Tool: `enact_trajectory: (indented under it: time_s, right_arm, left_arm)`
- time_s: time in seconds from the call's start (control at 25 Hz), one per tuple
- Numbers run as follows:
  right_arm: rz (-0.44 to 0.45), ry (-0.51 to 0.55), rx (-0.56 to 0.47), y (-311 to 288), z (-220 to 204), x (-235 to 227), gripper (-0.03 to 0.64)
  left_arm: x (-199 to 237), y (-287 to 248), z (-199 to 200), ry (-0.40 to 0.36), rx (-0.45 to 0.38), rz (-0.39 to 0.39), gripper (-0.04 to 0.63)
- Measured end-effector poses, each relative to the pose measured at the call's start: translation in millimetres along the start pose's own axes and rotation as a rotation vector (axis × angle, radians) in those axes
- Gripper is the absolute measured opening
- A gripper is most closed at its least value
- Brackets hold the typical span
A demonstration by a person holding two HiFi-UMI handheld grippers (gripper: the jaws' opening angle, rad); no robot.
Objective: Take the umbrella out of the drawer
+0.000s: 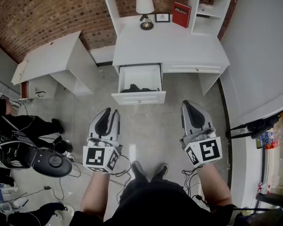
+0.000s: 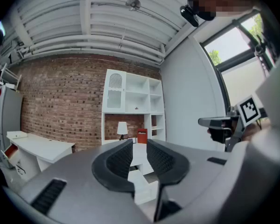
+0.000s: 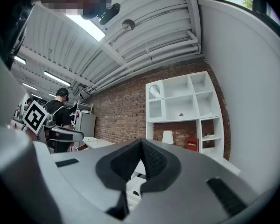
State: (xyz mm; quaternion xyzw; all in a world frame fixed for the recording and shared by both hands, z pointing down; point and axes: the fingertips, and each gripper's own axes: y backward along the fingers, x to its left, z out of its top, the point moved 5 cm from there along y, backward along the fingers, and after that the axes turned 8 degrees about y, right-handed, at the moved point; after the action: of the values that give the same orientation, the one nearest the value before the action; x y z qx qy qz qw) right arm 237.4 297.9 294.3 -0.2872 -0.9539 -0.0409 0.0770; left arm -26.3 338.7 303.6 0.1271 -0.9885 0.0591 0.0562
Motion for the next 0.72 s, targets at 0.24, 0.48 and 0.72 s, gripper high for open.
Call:
enact_trajectory:
  time_s: [0.24,0.48,0.72]
  right_arm:
    - [-0.028,0.000,0.007,-10,3,25,0.000]
    - [-0.047,-0.047,-0.002,-30,18,43,0.002]
    - [-0.101,-0.014,-0.026,-49,42,60,0.256]
  left_arm:
    - [35,16,1,0.043,-0.033,0.013,0.087]
    - [71,25,28,0.036,-0.088,0.020,0.087]
    - [110,32,48,0.039,-0.124,0.030,0.267]
